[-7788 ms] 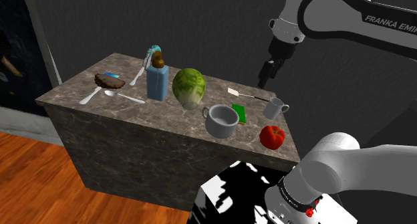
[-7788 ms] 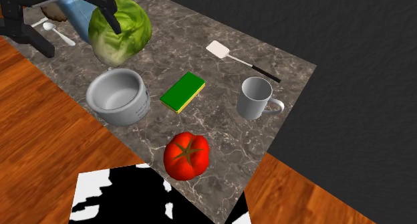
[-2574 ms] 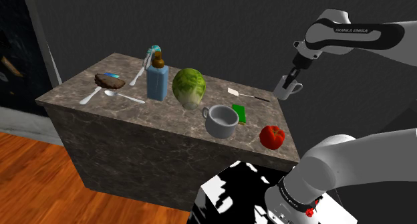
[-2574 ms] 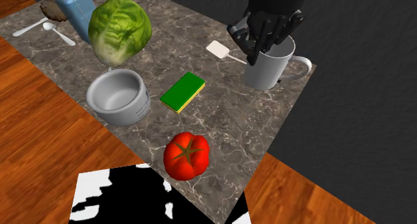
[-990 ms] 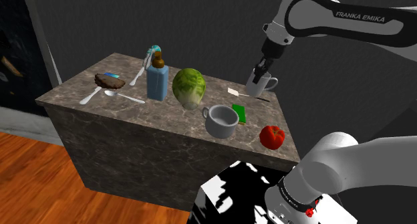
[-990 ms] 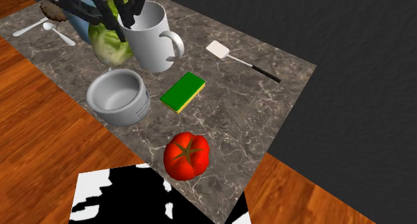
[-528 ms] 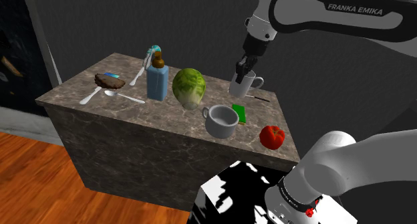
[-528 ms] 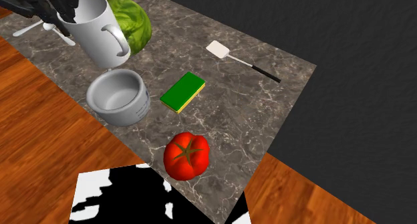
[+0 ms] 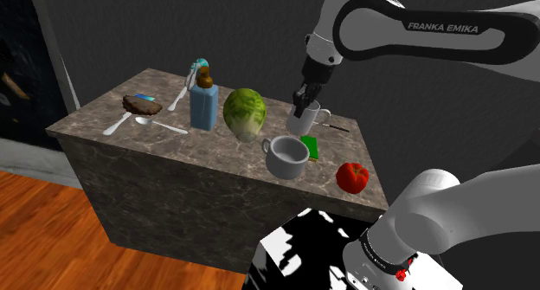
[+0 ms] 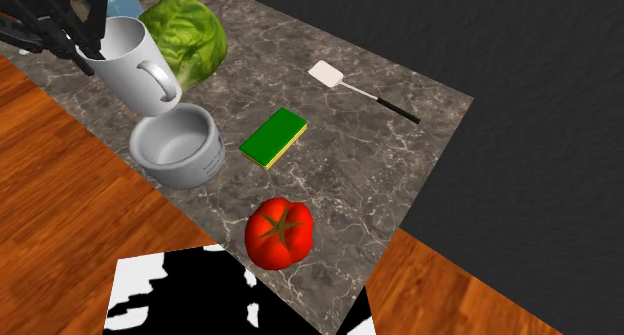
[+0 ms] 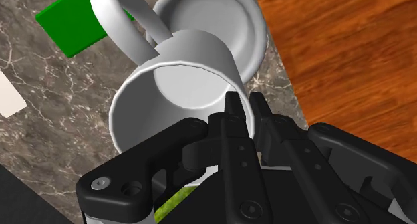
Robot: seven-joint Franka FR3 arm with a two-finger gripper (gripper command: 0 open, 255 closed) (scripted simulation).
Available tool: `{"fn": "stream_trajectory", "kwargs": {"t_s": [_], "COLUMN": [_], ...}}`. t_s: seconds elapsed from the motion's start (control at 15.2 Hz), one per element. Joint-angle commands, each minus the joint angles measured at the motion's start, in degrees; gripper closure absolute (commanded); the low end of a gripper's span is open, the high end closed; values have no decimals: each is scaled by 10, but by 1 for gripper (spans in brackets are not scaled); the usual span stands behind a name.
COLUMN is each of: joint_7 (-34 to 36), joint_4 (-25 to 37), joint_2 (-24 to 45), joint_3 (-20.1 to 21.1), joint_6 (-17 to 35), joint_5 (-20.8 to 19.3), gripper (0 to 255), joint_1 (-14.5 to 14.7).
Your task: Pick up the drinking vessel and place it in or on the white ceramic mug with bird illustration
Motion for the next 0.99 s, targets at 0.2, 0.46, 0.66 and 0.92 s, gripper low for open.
{"fn": "stream_trajectory", "kwargs": {"t_s": [0.2, 0.46, 0.66, 0.92], "joint_7": [1, 1, 1, 1], "joint_4": [-38, -66, -86, -100], "joint_2": [1, 5, 10, 14], "joint_3": [2, 3, 5, 5], "joint_6": [39, 71, 96, 114], "joint_5": [2, 2, 3, 4], "gripper": [255, 255, 255, 255], "joint_1": [1, 1, 2, 2]}}
